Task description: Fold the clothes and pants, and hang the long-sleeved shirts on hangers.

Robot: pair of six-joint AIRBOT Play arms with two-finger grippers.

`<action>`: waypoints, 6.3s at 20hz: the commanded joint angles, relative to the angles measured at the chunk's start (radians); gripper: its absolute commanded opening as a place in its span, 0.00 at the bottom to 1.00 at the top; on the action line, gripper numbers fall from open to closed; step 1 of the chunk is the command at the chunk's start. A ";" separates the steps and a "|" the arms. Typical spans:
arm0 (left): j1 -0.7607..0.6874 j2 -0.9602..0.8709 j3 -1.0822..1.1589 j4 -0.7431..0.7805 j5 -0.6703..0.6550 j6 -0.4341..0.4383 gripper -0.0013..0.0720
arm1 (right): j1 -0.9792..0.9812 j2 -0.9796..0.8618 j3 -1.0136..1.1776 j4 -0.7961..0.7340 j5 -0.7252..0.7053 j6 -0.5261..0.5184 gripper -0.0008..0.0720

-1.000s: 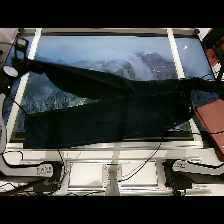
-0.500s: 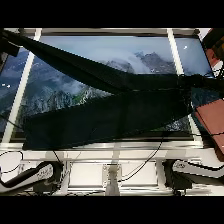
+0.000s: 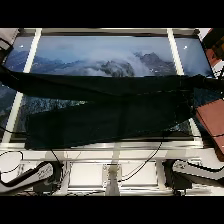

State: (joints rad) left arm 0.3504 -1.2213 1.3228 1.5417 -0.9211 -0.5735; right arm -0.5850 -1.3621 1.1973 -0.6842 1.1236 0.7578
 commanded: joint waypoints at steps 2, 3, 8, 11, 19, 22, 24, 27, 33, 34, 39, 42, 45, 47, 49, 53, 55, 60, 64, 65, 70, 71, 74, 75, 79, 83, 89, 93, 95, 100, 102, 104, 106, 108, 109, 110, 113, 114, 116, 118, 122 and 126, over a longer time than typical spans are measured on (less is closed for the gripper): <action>-0.045 -0.142 0.000 0.048 0.220 -0.058 0.06 | 0.020 0.001 0.000 -0.008 -0.150 0.072 0.06; -0.070 -0.169 0.000 0.048 0.354 -0.129 0.06 | 0.037 0.001 0.000 -0.008 -0.224 0.096 0.06; -0.177 -0.246 0.065 0.056 0.827 -0.257 0.05 | 0.127 0.001 0.000 -0.009 -0.484 0.125 0.06; -0.171 -0.274 0.064 0.045 0.530 -0.290 0.05 | 0.132 0.000 0.000 -0.025 -0.476 0.126 0.06; -0.130 -0.317 -0.163 0.256 0.026 -0.428 0.05 | 0.130 0.000 0.000 -0.185 -0.381 0.152 0.06; -0.129 -0.315 -0.169 0.269 -0.130 -0.354 0.07 | 0.131 0.000 0.000 -0.210 -0.378 0.152 0.06; -0.129 -0.312 -0.167 0.267 -0.173 -0.356 0.70 | 0.131 0.000 0.000 -0.211 -0.378 0.152 0.06; -0.128 -0.277 -0.166 0.265 -0.202 -0.381 0.89 | 0.131 0.000 0.000 -0.211 -0.378 0.152 0.06; -0.011 -0.080 -0.166 0.114 0.034 -0.509 0.88 | 0.131 -0.004 -0.013 -0.283 -0.330 0.220 0.06; 0.031 -0.071 -0.166 0.055 0.085 -0.587 0.88 | 0.131 -0.012 -0.034 -0.304 -0.333 0.269 0.06; 0.139 -0.165 -0.151 -0.290 0.085 -0.676 0.76 | 0.131 -0.135 -0.117 -0.345 -0.330 0.389 0.06; 0.121 -0.324 0.003 -0.306 -0.087 -0.681 0.76 | 0.131 -0.166 -0.116 -0.340 -0.381 0.402 0.06; 0.125 -0.506 0.203 -0.432 -0.177 -0.706 0.85 | 0.131 -0.165 -0.101 -0.341 -0.384 0.401 0.06; 0.125 -0.589 0.294 -0.476 -0.138 -0.711 0.86 | 0.131 -0.165 -0.101 -0.341 -0.383 0.401 0.06; 0.123 -0.672 0.378 -0.481 -0.125 -0.732 0.86 | 0.131 -0.166 -0.101 -0.341 -0.383 0.401 0.06; 0.122 -0.831 0.566 -0.558 -0.213 -0.697 0.86 | 0.131 -0.165 -0.101 -0.341 -0.391 0.401 0.06; 0.118 -0.900 0.644 -0.555 -0.274 -0.694 0.86 | 0.131 -0.165 -0.101 -0.340 -0.406 0.401 0.06; 0.082 -0.947 0.673 -0.520 -0.292 -0.520 0.86 | 0.131 -0.165 -0.101 -0.334 -0.413 0.401 0.06; 0.028 -0.948 0.673 -0.441 -0.280 -0.517 0.86 | 0.131 -0.165 -0.101 -0.306 -0.413 0.401 0.06; 0.016 -0.948 0.673 -0.443 -0.280 -0.517 0.86 | 0.131 -0.166 -0.101 -0.306 -0.413 0.401 0.06; -0.029 -0.961 0.673 -0.441 -0.270 -0.518 0.44 | 0.131 -0.165 -0.101 -0.306 -0.408 0.401 0.06; -0.036 -0.960 0.673 -0.443 -0.248 -0.518 0.29 | 0.131 -0.165 -0.101 -0.306 -0.408 0.401 0.06; -0.055 -0.947 0.703 -0.443 -0.149 -0.517 0.06 | 0.132 -0.165 -0.101 -0.305 -0.409 0.401 0.06; -0.062 -0.933 0.715 -0.443 -0.103 -0.517 0.06 | 0.135 -0.165 -0.100 -0.306 -0.410 0.401 0.06; -0.077 -0.822 0.719 -0.442 0.111 -0.517 0.06 | 0.157 -0.165 -0.058 -0.307 -0.409 0.382 0.06; -0.070 -0.745 0.719 -0.442 0.213 -0.518 0.06 | 0.169 -0.165 -0.017 -0.313 -0.423 0.383 0.06; -0.068 -0.734 0.711 -0.442 0.230 -0.518 0.06 | 0.171 -0.165 -0.013 -0.305 -0.553 0.382 0.06; -0.068 -0.734 0.704 -0.442 0.277 -0.536 0.06 | 0.183 -0.162 -0.006 -0.288 -0.641 0.319 0.06; -0.068 -0.735 0.703 -0.443 0.339 -0.591 0.06 | 0.186 -0.162 -0.006 -0.284 -0.675 0.320 0.06; -0.076 -0.741 0.669 -0.443 0.472 -0.681 0.06 | 0.186 -0.162 -0.007 -0.290 -0.663 0.320 0.06; -0.083 -0.764 0.668 -0.447 0.472 -0.684 0.06 | 0.186 -0.162 -0.007 -0.294 -0.675 0.320 0.06; -0.095 -0.795 0.668 -0.454 0.466 -0.684 0.06 | 0.186 -0.164 -0.007 -0.294 -0.676 0.322 0.06; -0.114 -0.831 0.668 -0.453 0.466 -0.683 0.06 | 0.186 -0.169 -0.007 -0.300 -0.670 0.322 0.17; -0.131 -0.867 0.668 -0.450 0.469 -0.681 0.44 | 0.186 -0.175 -0.007 -0.312 -0.671 0.322 0.77; -0.136 -0.879 0.668 -0.450 0.468 -0.679 0.98 | 0.186 -0.174 -0.007 -0.318 -0.671 0.322 0.78; -0.139 -0.885 0.668 -0.450 0.467 -0.679 0.99 | 0.183 -0.174 -0.006 -0.318 -0.673 0.322 0.78; -0.139 -0.870 0.669 -0.450 0.464 -0.679 0.99 | 0.166 -0.172 -0.007 -0.319 -0.669 0.364 0.78; -0.132 -0.855 0.669 -0.449 0.450 -0.679 0.99 | 0.155 -0.171 -0.006 -0.319 -0.666 0.412 0.78; -0.110 -0.811 0.669 -0.389 0.392 -0.679 0.98 | 0.114 -0.165 -0.005 -0.319 -0.632 0.481 0.77; -0.076 -0.761 0.669 -0.306 0.278 -0.680 0.97 | 0.056 -0.165 0.018 -0.322 -0.515 0.491 0.77; 0.002 -0.702 0.669 -0.293 -0.062 -0.680 0.96 | -0.026 -0.180 0.037 -0.341 -0.273 0.480 0.69; 0.033 -0.705 0.668 -0.293 -0.368 -0.672 0.96 | -0.039 -0.216 0.037 -0.341 -0.180 0.435 0.69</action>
State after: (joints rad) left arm 0.3573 -1.9350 1.9915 1.2381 -1.0386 -1.2530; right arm -0.6052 -1.5597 1.2304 -1.0245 0.8421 1.2186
